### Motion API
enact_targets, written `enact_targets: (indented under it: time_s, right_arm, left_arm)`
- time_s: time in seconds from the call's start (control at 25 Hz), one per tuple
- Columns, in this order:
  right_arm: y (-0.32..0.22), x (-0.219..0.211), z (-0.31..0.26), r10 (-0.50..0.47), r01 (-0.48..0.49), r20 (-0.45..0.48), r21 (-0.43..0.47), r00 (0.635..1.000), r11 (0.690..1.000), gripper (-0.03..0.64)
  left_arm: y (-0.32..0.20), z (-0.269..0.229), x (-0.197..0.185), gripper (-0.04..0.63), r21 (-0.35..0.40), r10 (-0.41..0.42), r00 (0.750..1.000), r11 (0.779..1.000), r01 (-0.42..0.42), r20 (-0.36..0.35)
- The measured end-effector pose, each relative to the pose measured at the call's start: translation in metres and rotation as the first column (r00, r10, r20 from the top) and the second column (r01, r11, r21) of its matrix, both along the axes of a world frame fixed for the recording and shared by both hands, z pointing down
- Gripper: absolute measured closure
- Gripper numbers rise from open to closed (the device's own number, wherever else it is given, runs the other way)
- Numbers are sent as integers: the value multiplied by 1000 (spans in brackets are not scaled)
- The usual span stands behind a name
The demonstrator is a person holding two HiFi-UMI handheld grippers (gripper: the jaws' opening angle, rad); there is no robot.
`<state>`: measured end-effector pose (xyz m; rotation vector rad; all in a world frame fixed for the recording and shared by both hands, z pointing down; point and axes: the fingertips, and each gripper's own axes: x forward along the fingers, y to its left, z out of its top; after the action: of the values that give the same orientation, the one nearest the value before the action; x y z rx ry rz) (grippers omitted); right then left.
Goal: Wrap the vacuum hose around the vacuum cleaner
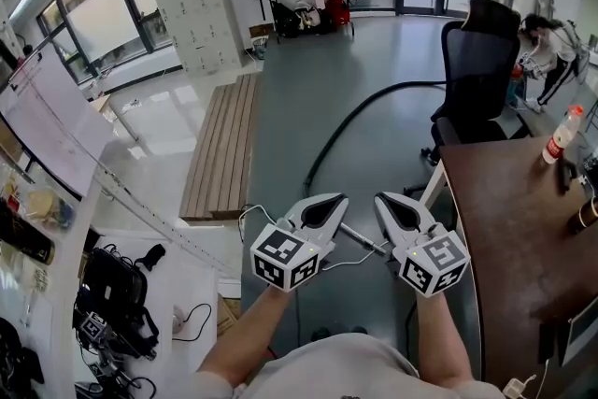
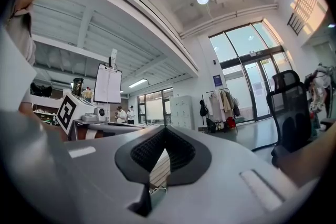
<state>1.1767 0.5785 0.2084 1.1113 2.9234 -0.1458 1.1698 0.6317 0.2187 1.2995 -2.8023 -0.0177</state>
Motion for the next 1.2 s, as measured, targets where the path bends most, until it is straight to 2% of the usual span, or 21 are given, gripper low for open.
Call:
enact_targets:
  time_s: [0.48, 0.76, 1.08, 1.2]
  right_arm:
    - [-37, -9, 6, -36, 36, -11, -25, 999, 999, 595]
    - [-51, -36, 14, -54, 54, -13, -14, 998, 998, 595]
    - [-45, -89, 26, -25, 25, -18, -15, 1000, 1000, 595]
    - [-36, -120, 29, -26, 24, -24, -43, 999, 999, 557]
  left_arm:
    - [-25, 7, -10, 595, -85, -35, 999, 996, 37, 23]
    - [-42, 14, -33, 595, -91, -32, 999, 995, 33, 8]
    - [-37, 31, -90, 595, -83, 7, 1000, 997, -8, -11]
    - [-27, 36, -127, 595, -60, 24, 1000, 998, -25, -18]
